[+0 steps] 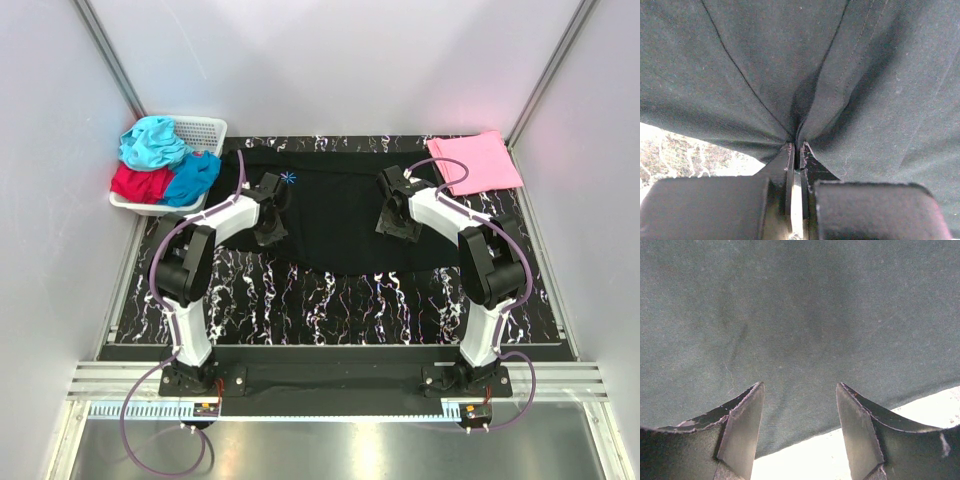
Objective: Fold and stack the t-shirts
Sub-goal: Flatten the tshirt out
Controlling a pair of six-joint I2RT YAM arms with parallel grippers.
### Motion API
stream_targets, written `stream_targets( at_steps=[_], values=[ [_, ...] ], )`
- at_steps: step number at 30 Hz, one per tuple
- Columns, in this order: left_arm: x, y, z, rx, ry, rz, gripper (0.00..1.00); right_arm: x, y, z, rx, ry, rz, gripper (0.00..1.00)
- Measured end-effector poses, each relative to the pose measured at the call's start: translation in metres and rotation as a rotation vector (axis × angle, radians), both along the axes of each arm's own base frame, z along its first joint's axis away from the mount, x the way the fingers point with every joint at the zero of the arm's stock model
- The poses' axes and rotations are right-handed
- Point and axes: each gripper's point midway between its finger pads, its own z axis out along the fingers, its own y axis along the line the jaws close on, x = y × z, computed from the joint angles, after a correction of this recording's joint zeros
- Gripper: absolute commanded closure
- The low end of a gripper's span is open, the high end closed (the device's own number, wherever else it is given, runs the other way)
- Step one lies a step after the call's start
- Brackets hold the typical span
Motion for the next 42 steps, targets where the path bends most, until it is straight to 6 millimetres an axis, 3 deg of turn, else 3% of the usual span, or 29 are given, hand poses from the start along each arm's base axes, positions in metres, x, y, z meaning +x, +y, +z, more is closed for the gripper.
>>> stream_targets(
  at_steps=[2, 6, 12, 15, 17, 27, 30, 33, 38, 42],
  values=[
    [0.0, -0.001, 0.001, -0.001, -0.002, -0.002, 0.98, 0.0, 0.0, 0.0, 0.0, 0.0, 0.001, 0.34],
    [-0.002, 0.0, 0.011, -0.005, -0.014, -0.002, 0.85, 0.0, 0.0, 0.0, 0.0, 0.0, 0.001, 0.34],
    [-0.001, 0.003, 0.05, -0.022, -0.092, 0.003, 0.8, 0.0, 0.0, 0.0, -0.001, 0.001, 0.0, 0.34],
    [-0.001, 0.003, 0.064, -0.033, -0.123, 0.004, 0.86, 0.0, 0.0, 0.0, -0.001, 0.001, 0.0, 0.34],
    [-0.002, 0.003, 0.064, -0.033, -0.121, 0.003, 1.0, 0.0, 0.0, 0.0, -0.002, 0.002, 0.0, 0.34],
    [-0.008, 0.002, 0.059, -0.01, -0.1, -0.011, 1.0, -0.002, -0.007, -0.003, -0.023, -0.001, -0.025, 0.34],
    [-0.009, 0.002, 0.059, -0.004, -0.098, -0.015, 1.0, -0.016, -0.019, -0.01, -0.039, 0.021, -0.062, 0.32],
    [-0.011, 0.004, 0.057, 0.004, -0.094, -0.018, 1.0, -0.028, -0.043, -0.007, -0.073, 0.028, -0.125, 0.32],
    [-0.02, 0.008, 0.048, 0.02, -0.065, -0.024, 1.0, -0.028, -0.082, 0.011, -0.18, -0.012, -0.244, 0.32],
    [-0.024, 0.011, 0.048, 0.025, -0.064, -0.027, 1.0, -0.036, -0.098, 0.011, -0.265, 0.007, -0.29, 0.32]
  ],
)
